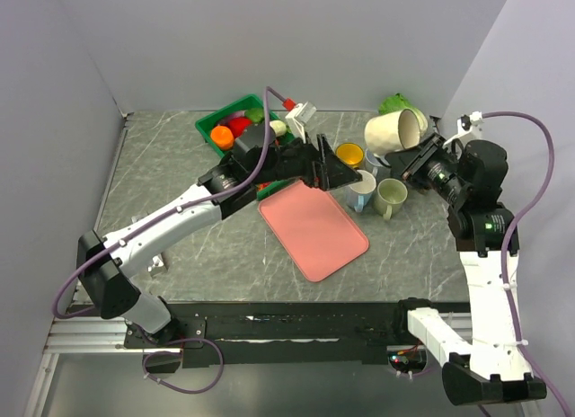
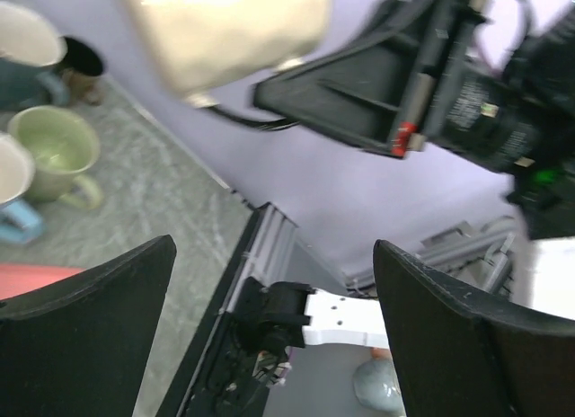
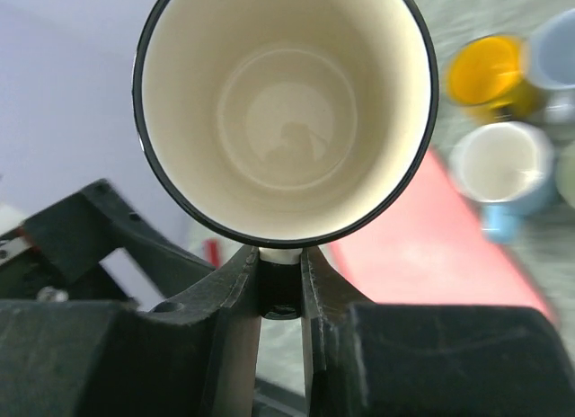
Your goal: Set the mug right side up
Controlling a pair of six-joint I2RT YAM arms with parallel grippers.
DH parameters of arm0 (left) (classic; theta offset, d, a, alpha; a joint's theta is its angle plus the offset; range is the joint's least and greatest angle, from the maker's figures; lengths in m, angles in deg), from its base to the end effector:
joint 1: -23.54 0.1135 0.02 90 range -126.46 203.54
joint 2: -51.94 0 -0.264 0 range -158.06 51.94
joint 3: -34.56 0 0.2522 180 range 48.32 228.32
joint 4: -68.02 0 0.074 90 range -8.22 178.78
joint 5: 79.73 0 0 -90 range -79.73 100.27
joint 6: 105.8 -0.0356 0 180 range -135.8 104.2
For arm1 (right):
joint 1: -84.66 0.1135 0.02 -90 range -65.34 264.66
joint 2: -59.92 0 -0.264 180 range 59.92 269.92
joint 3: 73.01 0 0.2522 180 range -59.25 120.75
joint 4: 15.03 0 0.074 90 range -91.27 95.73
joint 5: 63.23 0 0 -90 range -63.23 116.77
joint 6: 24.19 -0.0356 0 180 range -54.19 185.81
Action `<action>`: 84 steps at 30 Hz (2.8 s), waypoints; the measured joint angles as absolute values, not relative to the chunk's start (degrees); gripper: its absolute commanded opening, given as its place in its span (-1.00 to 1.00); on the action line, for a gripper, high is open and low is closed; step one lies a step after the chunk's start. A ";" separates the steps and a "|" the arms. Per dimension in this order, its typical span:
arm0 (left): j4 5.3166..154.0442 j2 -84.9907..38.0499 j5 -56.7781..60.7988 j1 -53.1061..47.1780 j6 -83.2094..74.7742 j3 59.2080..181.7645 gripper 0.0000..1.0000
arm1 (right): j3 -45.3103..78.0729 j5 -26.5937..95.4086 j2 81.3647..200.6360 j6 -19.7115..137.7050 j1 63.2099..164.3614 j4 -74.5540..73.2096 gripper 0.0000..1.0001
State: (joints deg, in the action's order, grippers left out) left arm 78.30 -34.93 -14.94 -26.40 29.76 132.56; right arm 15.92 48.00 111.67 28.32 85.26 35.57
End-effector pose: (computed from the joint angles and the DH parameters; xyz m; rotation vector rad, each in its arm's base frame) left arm 0.2196 -0.2847 0.4274 0.4693 1.7541 -1.5965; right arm 0.1616 0.0146 0.4484 0.3244 1.8344 0.8012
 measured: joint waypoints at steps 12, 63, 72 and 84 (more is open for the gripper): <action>92.77 -35.02 -10.85 -21.28 26.46 132.56 0.93 | 16.06 19.94 119.27 39.75 80.43 45.87 -1.00; 109.49 -29.54 -11.92 -13.28 12.28 129.20 0.93 | -16.86 15.43 135.88 56.21 70.79 14.66 -0.53; 109.16 -29.54 -11.29 -13.28 12.37 127.91 0.93 | -18.24 12.77 134.16 52.62 70.79 16.03 0.38; 109.99 -29.54 -8.08 -13.17 12.43 127.65 0.93 | -15.13 13.20 119.25 45.04 70.79 28.62 0.99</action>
